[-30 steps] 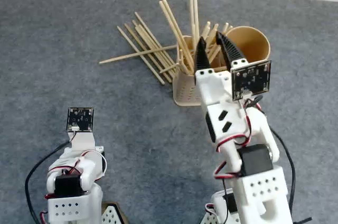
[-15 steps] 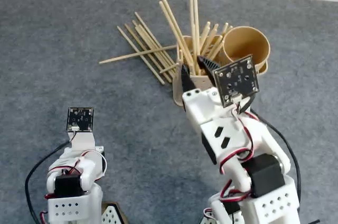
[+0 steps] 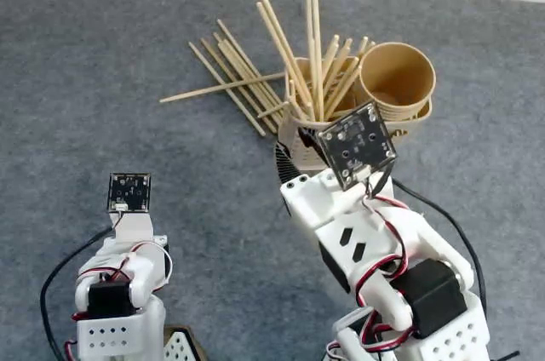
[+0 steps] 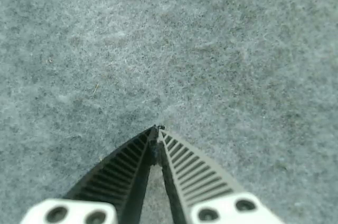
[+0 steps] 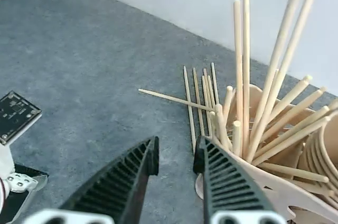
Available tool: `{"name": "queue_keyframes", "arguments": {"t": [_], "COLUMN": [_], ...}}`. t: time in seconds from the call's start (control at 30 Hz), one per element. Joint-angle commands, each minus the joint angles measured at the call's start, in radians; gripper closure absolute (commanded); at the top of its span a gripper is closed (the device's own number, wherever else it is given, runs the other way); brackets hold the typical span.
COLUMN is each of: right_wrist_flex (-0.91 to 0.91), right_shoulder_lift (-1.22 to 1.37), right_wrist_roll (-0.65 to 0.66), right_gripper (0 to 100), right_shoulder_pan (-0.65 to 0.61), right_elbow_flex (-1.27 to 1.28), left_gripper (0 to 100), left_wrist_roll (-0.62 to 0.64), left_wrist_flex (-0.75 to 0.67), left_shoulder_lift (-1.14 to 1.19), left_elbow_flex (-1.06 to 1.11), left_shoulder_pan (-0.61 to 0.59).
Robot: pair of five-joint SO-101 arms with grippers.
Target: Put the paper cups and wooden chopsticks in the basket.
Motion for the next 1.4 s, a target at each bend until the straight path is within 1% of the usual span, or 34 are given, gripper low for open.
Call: {"name": "queue_keyframes", "arguments": {"t": [0.0, 0.17, 0.3, 0.4, 0.57, 0.77, 1.0, 1.2, 1.37], "right_wrist_flex": [0.004, 0.004, 0.004, 0.004, 0.004, 0.004, 0.004, 0.004, 0.004], "right_shoulder_lift": [-0.008, 0.004, 0.101, 0.177, 0.289, 0.472, 0.659, 0.803, 0.875], "right_wrist_roll": [0.014, 0.015, 0.015, 0.014, 0.014, 0.014, 0.014, 0.012, 0.012], "right_gripper": [88.2, 87.9, 87.9, 87.9, 87.9, 87.9, 87.9, 87.9, 87.9], "right_shoulder_pan": [-0.015, -0.016, -0.071, -0.124, -0.162, -0.166, -0.163, -0.162, -0.16], "right_elbow_flex": [-0.045, -0.044, -0.053, -0.101, -0.223, -0.338, -0.489, -0.591, -0.634], "left_gripper": [100, 100, 100, 100, 100, 100, 100, 100, 100], "left_wrist_roll": [0.009, 0.009, 0.008, 0.008, 0.006, 0.005, 0.005, 0.005, 0.003], "left_wrist_flex": [0.006, 0.006, 0.008, 0.008, 0.008, 0.006, 0.006, 0.008, 0.006], "left_shoulder_lift": [-0.005, -0.005, -0.007, -0.007, -0.008, -0.008, -0.008, -0.008, -0.008], "left_elbow_flex": [0.021, 0.021, 0.021, 0.021, 0.021, 0.007, -0.053, -0.044, -0.033], "left_shoulder_pan": [0.022, 0.022, 0.024, 0.024, 0.016, 0.013, -0.079, -0.082, -0.082]}}
